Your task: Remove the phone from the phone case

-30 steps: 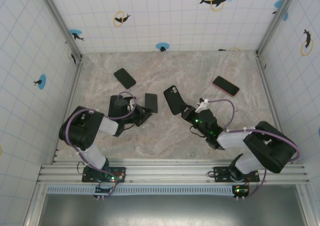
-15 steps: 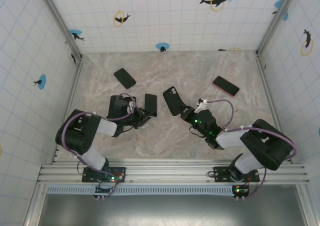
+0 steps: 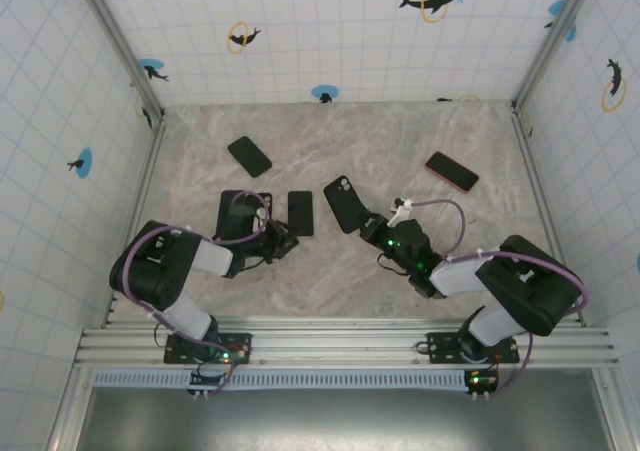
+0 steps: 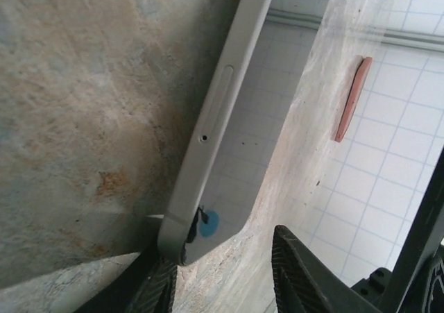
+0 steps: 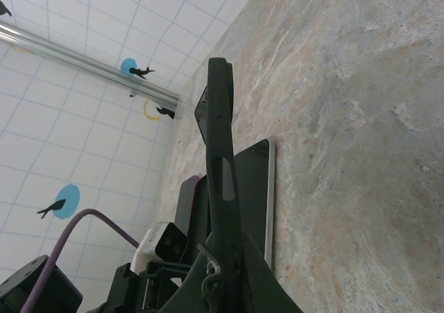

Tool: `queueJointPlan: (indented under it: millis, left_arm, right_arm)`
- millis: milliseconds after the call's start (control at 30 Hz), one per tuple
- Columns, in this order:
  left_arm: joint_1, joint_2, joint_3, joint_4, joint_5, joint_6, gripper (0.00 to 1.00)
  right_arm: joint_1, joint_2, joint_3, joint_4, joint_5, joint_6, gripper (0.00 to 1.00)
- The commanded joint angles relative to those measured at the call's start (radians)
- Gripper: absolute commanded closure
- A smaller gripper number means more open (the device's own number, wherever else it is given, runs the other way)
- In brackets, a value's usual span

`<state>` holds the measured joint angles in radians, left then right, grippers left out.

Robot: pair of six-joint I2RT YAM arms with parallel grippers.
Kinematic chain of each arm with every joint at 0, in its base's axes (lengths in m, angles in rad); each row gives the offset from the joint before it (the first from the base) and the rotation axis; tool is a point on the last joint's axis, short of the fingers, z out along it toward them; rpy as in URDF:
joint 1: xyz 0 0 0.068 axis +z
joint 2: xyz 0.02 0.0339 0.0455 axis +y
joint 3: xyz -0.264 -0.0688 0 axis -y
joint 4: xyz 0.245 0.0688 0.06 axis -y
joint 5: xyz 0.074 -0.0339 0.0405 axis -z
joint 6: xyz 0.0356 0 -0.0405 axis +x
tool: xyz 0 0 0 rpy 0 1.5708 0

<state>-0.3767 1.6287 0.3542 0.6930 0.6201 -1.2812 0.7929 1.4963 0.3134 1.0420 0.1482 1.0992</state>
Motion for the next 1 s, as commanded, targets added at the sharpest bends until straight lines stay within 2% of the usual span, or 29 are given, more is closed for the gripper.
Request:
queueJointPlan:
  millis: [0,200,300,467,533,700,967]
  left_arm:
    - [0.008,-0.021,-0.006,-0.041,-0.022,0.038,0.58]
    - [0.018,-0.055,-0.003,-0.113,-0.056,0.080,0.54]
    - [0.023,-0.049,0.010,-0.115,-0.049,0.084,0.53]
    - [0.031,-0.065,0.048,-0.179,-0.060,0.122,0.51]
    - [0.033,-0.073,0.056,-0.191,-0.060,0.129,0.50]
    - [0.035,-0.083,0.062,-0.185,-0.053,0.118,0.49]
    - [0.035,-0.158,0.058,-0.245,-0.069,0.134,0.47]
  right_arm:
    - [0.007,0.020,0.003,0.044,0.003,-0.005,1.00]
    - [0.009,0.050,0.008,0.048,0.024,0.003,1.00]
    - [0.025,0.069,0.018,0.032,0.082,0.011,1.00]
    - [0.063,0.101,0.122,-0.217,0.251,0.078,0.96]
    - [0.081,0.122,0.144,-0.244,0.309,0.098,0.95]
    - [0.099,0.205,0.212,-0.262,0.340,0.138,0.91]
    - [0.124,0.320,0.264,-0.160,0.364,0.155,0.81]
